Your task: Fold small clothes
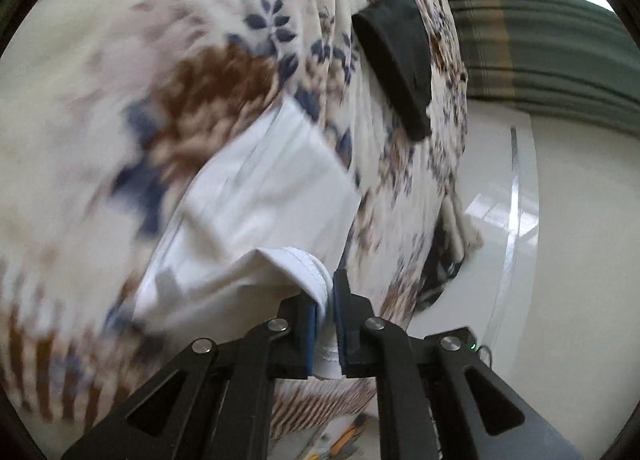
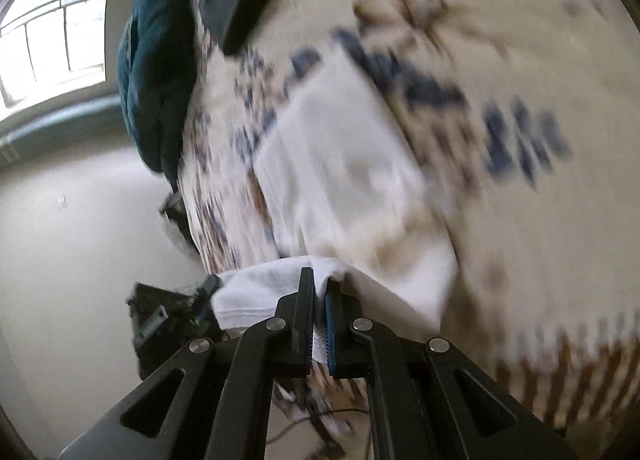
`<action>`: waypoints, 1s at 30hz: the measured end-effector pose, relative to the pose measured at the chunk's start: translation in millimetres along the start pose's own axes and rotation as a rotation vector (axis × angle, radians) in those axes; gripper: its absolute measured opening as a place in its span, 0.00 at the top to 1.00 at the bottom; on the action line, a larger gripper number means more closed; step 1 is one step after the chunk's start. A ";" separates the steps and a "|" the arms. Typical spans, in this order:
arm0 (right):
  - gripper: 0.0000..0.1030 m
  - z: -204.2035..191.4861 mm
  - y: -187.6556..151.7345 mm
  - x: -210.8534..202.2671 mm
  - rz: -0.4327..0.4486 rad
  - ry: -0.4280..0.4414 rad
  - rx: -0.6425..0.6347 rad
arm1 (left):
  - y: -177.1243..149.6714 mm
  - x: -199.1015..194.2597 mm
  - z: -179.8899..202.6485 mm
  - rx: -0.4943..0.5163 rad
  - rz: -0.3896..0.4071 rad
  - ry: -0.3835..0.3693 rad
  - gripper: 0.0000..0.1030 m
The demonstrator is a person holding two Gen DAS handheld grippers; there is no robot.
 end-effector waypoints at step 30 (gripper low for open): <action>0.98 -15.9 149.1 61.7 0.239 -0.371 -0.074 | 125.0 85.9 13.5 0.317 -0.037 0.332 0.92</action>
Point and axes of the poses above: each gripper's, at about its wrist camera, not at the fingertips, and x roughly the way its jaws point, z to its right, y to its top, the point moved 1 cm from there along x, roughly the way its jaws point, and after that the axes turned 4 degrees about y, right-handed, at the moved point
